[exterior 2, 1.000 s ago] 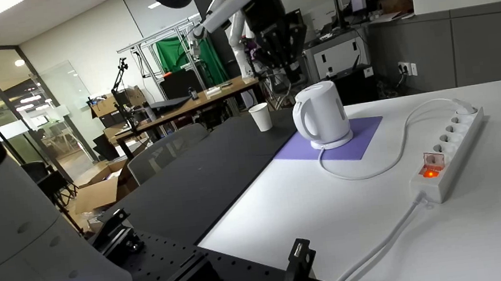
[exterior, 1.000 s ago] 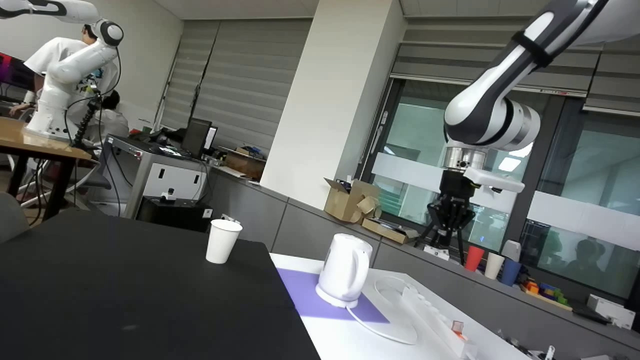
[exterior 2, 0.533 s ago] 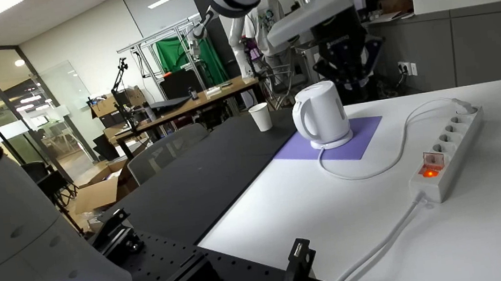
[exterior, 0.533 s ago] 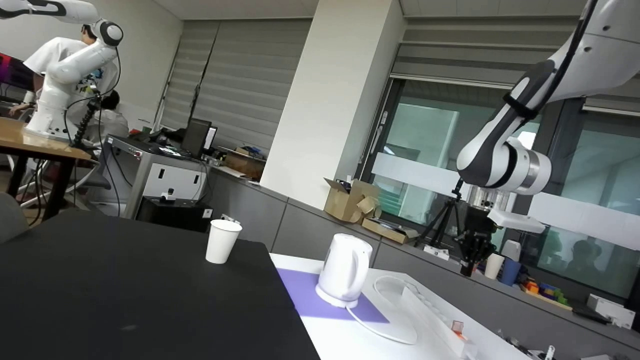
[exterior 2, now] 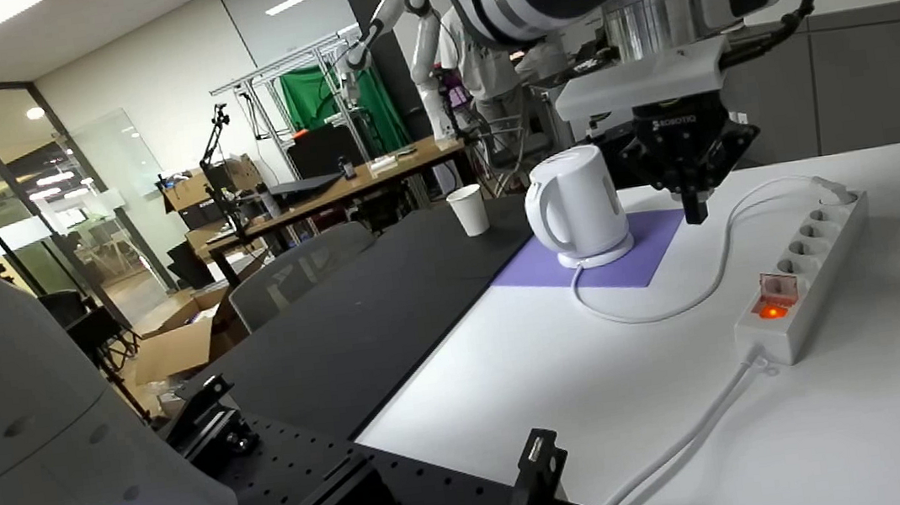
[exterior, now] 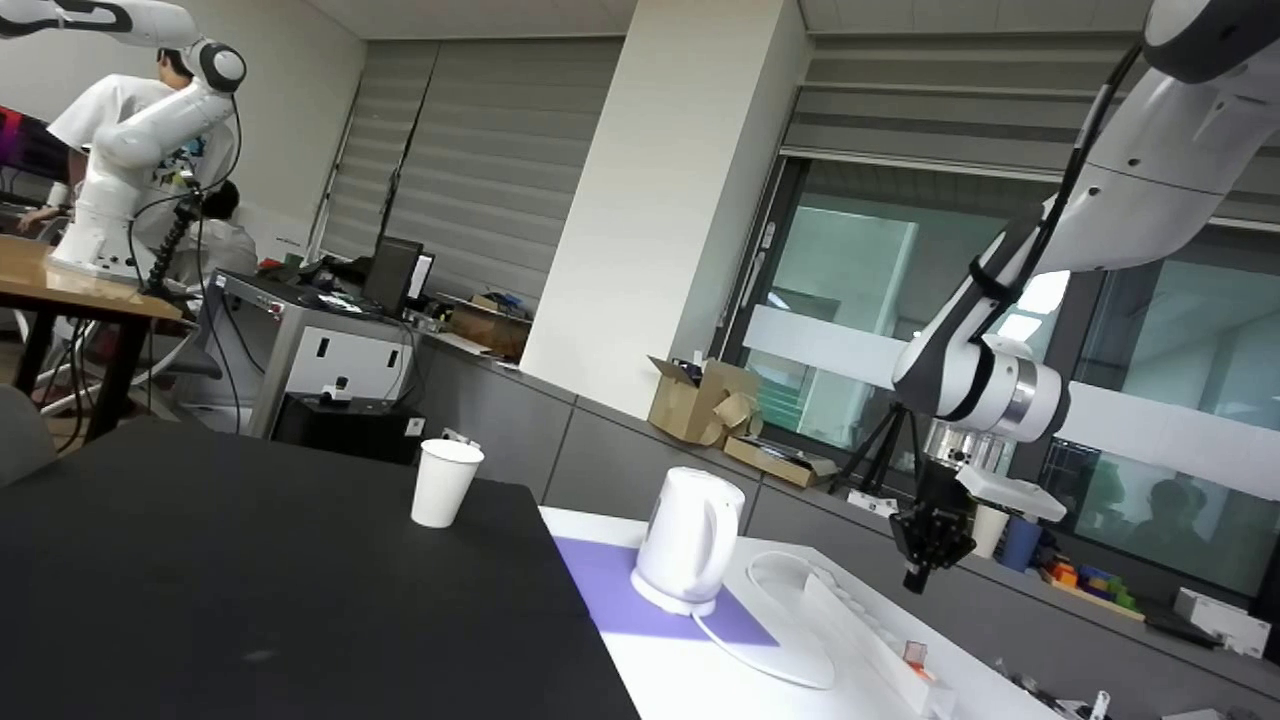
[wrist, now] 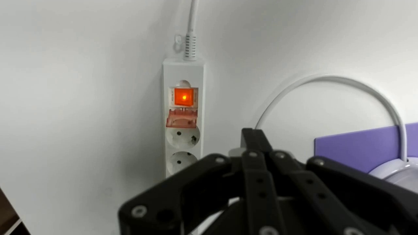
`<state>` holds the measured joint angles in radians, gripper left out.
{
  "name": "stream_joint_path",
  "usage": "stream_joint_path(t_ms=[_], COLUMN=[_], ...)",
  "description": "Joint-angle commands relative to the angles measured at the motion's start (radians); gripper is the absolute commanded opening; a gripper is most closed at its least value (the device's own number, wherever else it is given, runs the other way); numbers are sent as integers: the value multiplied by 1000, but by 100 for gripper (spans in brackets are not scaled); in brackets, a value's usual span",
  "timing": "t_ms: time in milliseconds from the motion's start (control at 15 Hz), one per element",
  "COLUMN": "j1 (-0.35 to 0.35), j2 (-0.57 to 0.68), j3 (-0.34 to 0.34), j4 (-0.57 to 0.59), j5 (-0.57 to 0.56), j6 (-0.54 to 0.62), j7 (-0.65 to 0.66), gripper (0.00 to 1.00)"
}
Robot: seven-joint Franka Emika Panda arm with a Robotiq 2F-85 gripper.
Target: Turn off the kettle then turn off the extension cable
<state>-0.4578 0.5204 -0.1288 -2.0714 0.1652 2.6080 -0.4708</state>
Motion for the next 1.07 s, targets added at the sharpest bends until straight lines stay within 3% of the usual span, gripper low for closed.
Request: stream_joint_path(t_ms=[0, 533, 667, 1000], j1=[-11, -10, -30, -63], j2=[0, 0, 31, 166], j3=[11, 13, 28, 24], j4=[4, 9, 22, 117], j5=[-10, -3, 21, 17], j6=[-3, -10, 41, 38], j7=[9, 9, -7, 41], gripper=[1, 0, 0, 0])
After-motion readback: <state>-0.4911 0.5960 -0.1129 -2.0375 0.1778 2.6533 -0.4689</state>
